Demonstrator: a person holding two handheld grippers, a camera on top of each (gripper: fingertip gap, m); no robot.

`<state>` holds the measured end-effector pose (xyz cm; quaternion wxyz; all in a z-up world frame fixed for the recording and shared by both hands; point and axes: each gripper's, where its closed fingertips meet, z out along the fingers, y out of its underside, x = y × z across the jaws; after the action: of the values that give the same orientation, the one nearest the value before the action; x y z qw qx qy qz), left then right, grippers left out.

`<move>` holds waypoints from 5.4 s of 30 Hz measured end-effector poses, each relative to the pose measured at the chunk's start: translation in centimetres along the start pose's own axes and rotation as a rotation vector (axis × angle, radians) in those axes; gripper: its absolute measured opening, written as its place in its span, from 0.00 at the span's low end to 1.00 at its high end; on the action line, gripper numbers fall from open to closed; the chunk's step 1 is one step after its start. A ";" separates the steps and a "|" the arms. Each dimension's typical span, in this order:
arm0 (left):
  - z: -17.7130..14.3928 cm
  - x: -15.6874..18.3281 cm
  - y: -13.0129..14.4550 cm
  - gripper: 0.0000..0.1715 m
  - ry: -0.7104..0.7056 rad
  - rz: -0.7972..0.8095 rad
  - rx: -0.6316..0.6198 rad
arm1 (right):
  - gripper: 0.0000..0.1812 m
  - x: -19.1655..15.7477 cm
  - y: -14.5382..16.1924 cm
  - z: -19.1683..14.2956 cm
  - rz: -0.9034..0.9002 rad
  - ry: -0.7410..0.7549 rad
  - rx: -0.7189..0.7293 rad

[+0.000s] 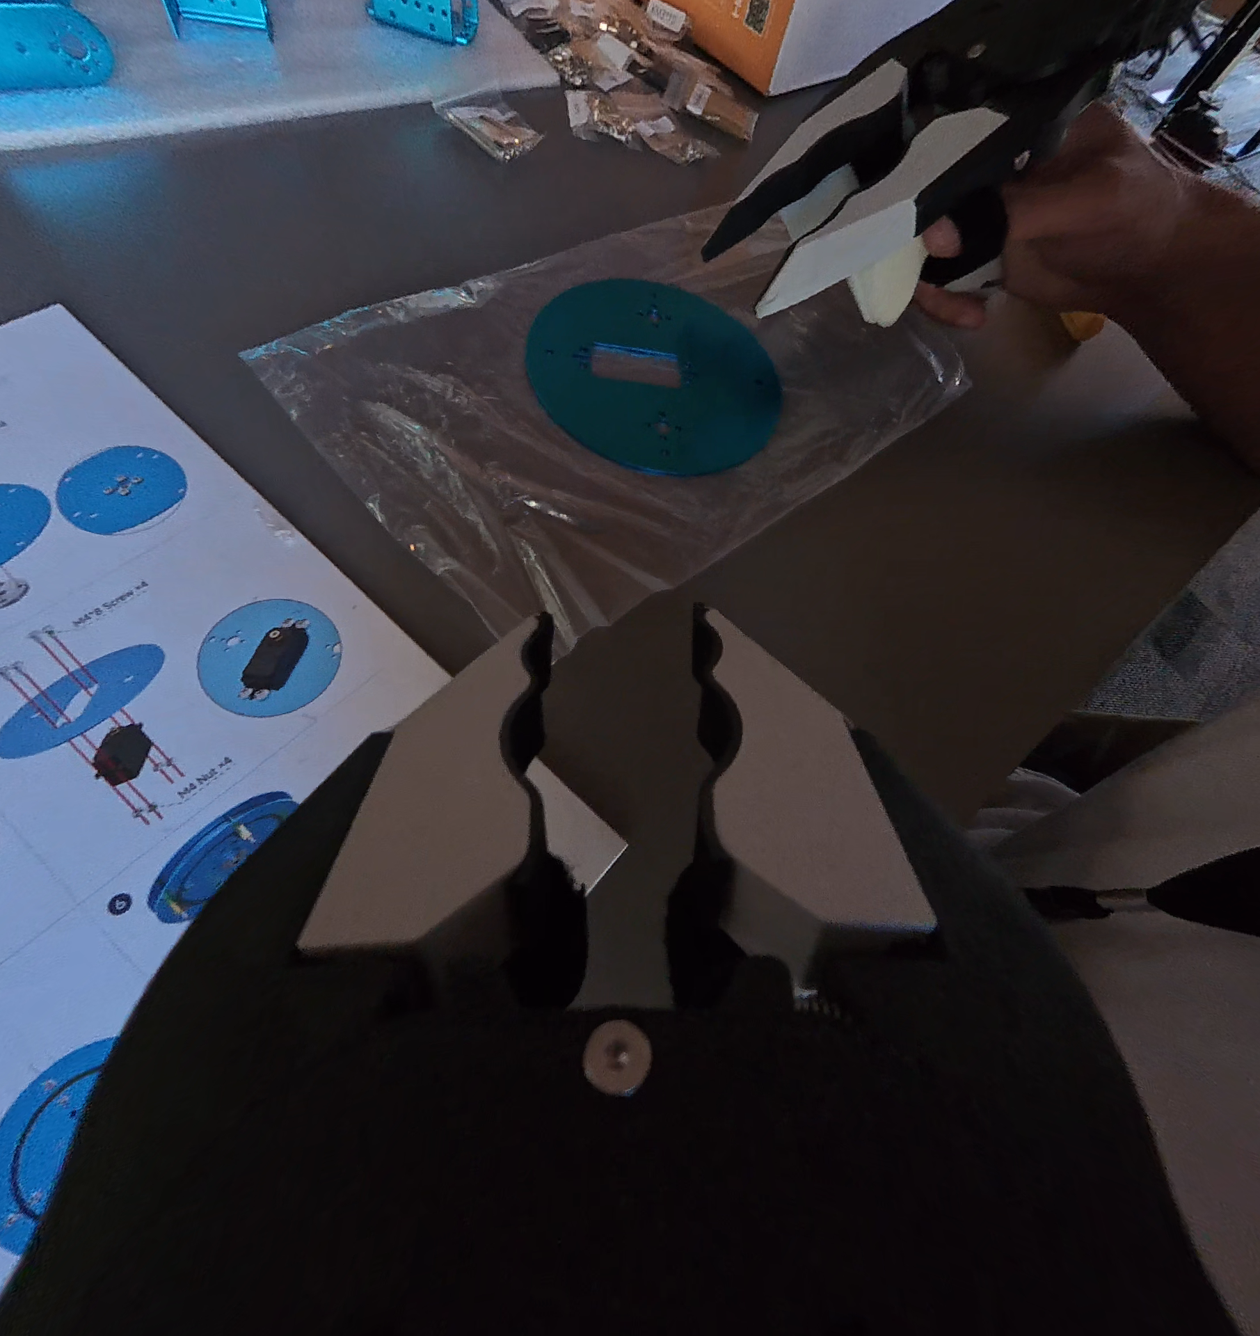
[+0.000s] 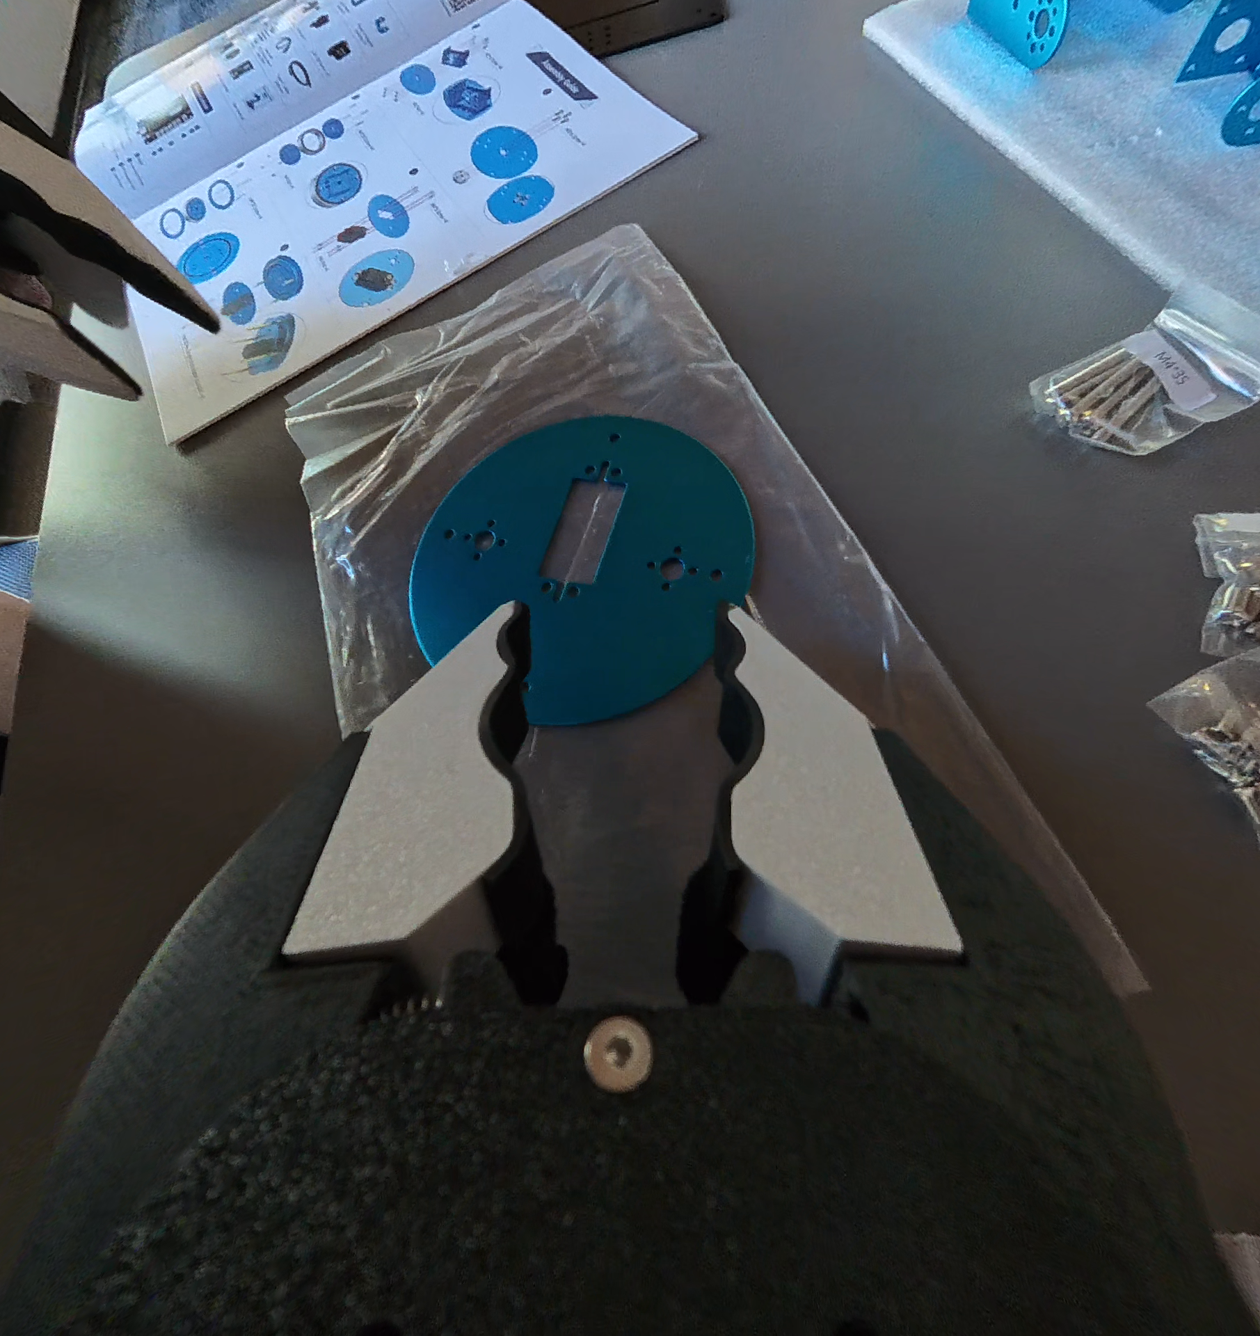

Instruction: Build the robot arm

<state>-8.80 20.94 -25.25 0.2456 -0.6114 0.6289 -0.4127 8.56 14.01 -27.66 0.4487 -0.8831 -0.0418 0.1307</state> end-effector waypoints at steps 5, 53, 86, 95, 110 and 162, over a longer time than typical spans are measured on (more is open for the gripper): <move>-0.1 0.4 -0.6 0.22 0.017 0.069 0.017 | 0.28 0.0 0.2 0.3 0.031 -0.018 0.000; 12.3 -0.6 -3.4 0.36 0.209 0.144 -0.198 | 0.54 -0.8 2.5 1.4 -0.234 0.035 -0.163; 13.3 -2.3 -4.4 0.37 0.104 0.077 -0.179 | 0.59 -0.4 1.9 2.4 -0.208 0.079 -0.175; 11.0 -1.3 -3.0 0.38 0.126 0.019 -0.174 | 0.50 1.1 1.9 1.5 -0.175 0.104 -0.155; -8.6 -6.1 2.9 0.37 -0.356 -0.070 0.177 | 0.38 -5.2 -4.6 0.6 -0.140 0.020 0.176; -11.7 -12.1 5.6 0.32 -0.385 -0.143 0.084 | 0.30 -11.9 -7.3 7.4 -0.250 -0.097 0.272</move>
<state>-19.91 34.75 -25.89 0.3566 -0.7114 0.5077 -0.3302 -4.56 21.82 -23.64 0.5742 -0.7948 -0.1548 0.1209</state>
